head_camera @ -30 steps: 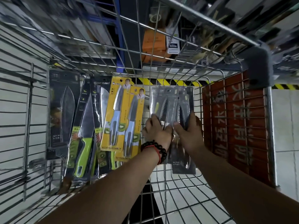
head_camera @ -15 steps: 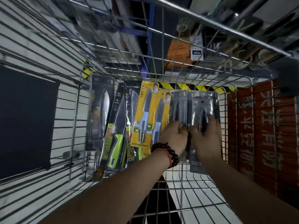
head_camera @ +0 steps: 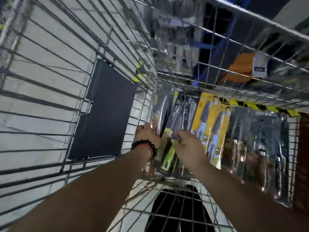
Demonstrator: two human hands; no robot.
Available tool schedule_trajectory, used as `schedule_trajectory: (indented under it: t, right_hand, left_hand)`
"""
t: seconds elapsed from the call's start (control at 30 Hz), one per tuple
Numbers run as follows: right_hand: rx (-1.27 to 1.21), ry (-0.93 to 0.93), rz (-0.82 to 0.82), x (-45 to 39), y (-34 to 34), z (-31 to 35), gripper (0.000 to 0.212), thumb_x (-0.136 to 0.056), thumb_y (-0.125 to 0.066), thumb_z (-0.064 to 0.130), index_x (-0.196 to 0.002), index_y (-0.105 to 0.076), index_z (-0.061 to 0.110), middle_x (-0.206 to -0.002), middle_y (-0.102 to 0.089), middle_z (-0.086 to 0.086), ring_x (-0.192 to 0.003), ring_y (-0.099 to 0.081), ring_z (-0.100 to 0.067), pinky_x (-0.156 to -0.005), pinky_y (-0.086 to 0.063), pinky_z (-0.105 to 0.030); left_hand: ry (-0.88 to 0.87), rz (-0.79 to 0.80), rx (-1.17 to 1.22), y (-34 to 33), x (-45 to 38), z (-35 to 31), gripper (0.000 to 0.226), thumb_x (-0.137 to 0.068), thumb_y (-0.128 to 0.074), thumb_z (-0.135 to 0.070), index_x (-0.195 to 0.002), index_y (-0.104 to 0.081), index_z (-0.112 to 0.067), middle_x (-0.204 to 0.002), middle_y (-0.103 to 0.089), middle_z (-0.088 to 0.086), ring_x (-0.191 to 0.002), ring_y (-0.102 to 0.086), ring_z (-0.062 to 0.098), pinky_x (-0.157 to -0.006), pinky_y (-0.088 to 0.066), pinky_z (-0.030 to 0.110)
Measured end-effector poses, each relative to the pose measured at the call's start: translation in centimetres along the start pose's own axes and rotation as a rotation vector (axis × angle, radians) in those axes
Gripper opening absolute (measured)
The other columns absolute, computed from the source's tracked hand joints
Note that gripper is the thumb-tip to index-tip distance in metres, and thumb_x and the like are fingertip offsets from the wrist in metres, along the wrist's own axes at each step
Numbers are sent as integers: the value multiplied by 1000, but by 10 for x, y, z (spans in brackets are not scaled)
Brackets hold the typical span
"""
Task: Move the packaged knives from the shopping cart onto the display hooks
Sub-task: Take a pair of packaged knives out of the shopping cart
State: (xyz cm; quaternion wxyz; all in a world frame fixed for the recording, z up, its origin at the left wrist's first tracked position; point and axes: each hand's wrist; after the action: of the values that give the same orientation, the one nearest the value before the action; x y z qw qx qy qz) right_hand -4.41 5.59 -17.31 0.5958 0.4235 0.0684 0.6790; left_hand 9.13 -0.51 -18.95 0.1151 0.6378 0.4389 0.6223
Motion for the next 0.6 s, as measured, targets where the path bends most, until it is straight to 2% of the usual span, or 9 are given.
schedule_trajectory:
  t: [0.1, 0.2, 0.3, 0.4, 0.5, 0.6]
  right_hand:
    - [351, 221, 209, -13, -19, 11, 41, -88, -50, 25, -129, -53, 19, -135, -49, -2, -124, -46, -29, -100, -43, -39]
    - [688, 358, 368, -29, -26, 14, 65, -88, -52, 31, -148, -28, 22, -158, -19, 0, -136, -31, -28, -108, -30, -42]
    - [890, 423, 438, -41, -29, 14, 66, -92, -48, 33, -150, -18, 25, -161, -7, 0, -137, -25, -30, -109, -27, -46]
    - [916, 413, 417, -47, -27, 10, 55, -92, -47, 36, -144, -32, 25, -153, -27, 0, -130, -32, -29, -105, -29, -45]
    - [941, 371, 411, -49, -21, 9, 40, -92, -43, 38, -128, -47, 23, -129, -48, -1, -117, -39, -28, -97, -32, -45]
    - [900, 319, 427, -48, -18, 8, 38, -93, -40, 37, -125, -51, 21, -124, -53, -3, -116, -41, -28, -97, -33, -44]
  left_hand:
    - [16, 74, 58, -10, -7, 9, 57, -92, -53, -20, -144, -32, -13, -141, -42, 15, -126, -47, 32, -103, -38, 35]
    - [38, 131, 133, -13, -15, 12, 62, -98, -47, -24, -151, -19, -12, -150, -35, 15, -134, -41, 30, -107, -32, 34]
    - [77, 102, 145, -9, -22, 18, 59, -94, -51, -20, -147, -26, -7, -143, -43, 20, -130, -45, 33, -103, -38, 39]
    - [66, 98, 105, -8, -27, 17, 49, -93, -54, -27, -133, -37, -4, -132, -49, 19, -123, -50, 32, -98, -42, 38]
    - [123, 125, 50, -14, -31, 8, 66, -89, -62, -34, -140, -31, -4, -141, -38, 20, -131, -41, 35, -106, -38, 42]
    - [201, 83, 83, -26, -36, 2, 73, -86, -66, -23, -145, -26, -7, -148, -26, 20, -135, -32, 37, -111, -32, 48]
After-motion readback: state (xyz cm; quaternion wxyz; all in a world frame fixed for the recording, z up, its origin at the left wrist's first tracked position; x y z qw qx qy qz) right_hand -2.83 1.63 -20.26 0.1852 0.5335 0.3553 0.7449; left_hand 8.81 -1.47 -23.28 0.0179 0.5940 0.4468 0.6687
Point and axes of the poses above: each hand's wrist, its own x-axis away from the middle knuckle, its own y-axis out of the back of the hand, z = x × y
